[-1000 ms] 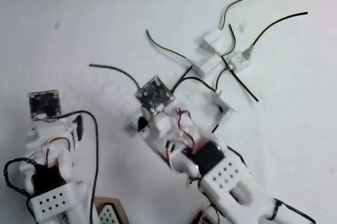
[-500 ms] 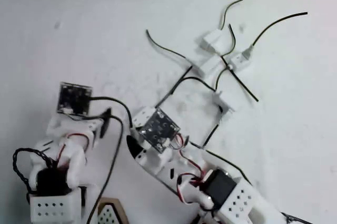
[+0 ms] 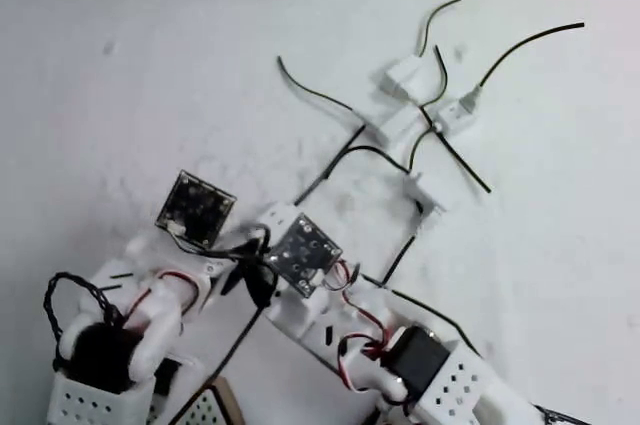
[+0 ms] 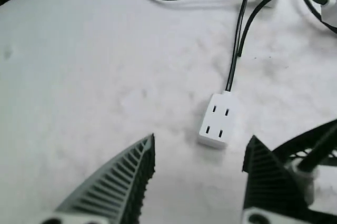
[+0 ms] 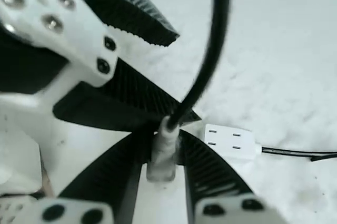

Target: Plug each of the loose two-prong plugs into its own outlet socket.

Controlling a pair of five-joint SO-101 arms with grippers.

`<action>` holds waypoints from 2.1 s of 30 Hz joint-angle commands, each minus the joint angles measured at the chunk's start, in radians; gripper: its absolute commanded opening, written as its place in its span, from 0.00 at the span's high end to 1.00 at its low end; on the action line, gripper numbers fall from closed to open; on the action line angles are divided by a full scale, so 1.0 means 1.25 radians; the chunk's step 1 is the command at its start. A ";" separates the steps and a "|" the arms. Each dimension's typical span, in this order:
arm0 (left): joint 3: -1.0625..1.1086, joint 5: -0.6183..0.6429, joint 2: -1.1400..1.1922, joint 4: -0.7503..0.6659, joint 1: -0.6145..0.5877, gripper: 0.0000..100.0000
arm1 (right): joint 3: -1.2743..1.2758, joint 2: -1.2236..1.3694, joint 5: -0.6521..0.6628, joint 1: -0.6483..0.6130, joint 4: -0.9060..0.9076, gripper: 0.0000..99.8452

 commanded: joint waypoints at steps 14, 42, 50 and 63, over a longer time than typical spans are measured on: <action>-0.061 0.007 -0.008 0.004 0.037 0.72 | 0.002 -0.009 -0.011 0.026 -0.042 0.98; 0.216 0.056 -0.007 -0.217 -0.565 0.72 | -0.151 0.732 0.058 0.144 -0.533 0.98; 0.217 0.056 -0.007 -0.217 -0.565 0.72 | -0.151 0.751 0.056 0.154 -0.543 0.98; 0.218 0.056 -0.007 -0.217 -0.565 0.72 | -0.151 0.859 0.061 0.155 -0.613 0.98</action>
